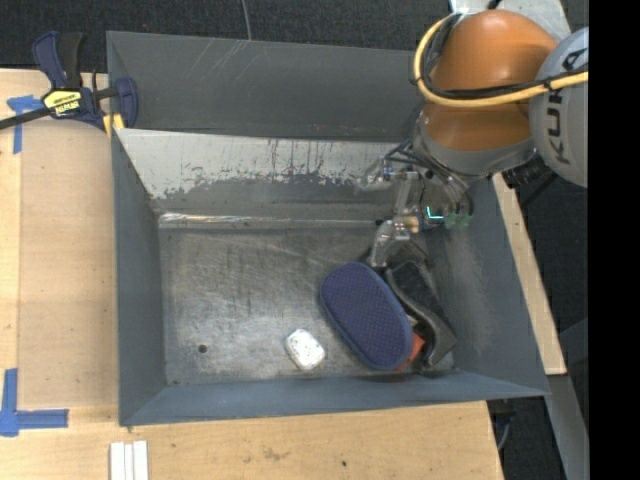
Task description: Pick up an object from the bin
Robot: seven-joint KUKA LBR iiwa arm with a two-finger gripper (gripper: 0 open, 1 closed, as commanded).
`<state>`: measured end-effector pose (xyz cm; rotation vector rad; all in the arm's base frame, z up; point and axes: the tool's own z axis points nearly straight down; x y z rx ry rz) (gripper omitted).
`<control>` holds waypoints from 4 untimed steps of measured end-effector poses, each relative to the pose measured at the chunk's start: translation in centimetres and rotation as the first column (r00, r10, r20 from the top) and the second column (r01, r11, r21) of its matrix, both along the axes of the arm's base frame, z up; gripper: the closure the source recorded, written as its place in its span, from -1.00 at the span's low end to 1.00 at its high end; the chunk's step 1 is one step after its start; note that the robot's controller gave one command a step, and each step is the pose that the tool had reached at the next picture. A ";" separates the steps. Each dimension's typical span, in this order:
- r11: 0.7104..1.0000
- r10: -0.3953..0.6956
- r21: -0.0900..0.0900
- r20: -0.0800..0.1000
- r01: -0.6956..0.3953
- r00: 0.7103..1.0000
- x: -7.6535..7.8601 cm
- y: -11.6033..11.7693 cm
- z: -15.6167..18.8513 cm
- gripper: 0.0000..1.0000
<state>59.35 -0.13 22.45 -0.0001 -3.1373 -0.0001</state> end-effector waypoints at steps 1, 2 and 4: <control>0.999 -0.053 0.000 0.001 0.053 0.999 -5.5 -2.2 -11.0 -1.00; 0.989 -0.147 0.008 0.042 0.147 0.988 -8.4 -3.3 -14.4 -1.00; 0.995 0.095 -0.002 0.016 -0.095 0.995 -8.9 -3.3 4.6 1.00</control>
Offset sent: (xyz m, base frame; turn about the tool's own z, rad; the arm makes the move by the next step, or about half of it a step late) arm -0.0535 -0.0217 -0.1066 0.0515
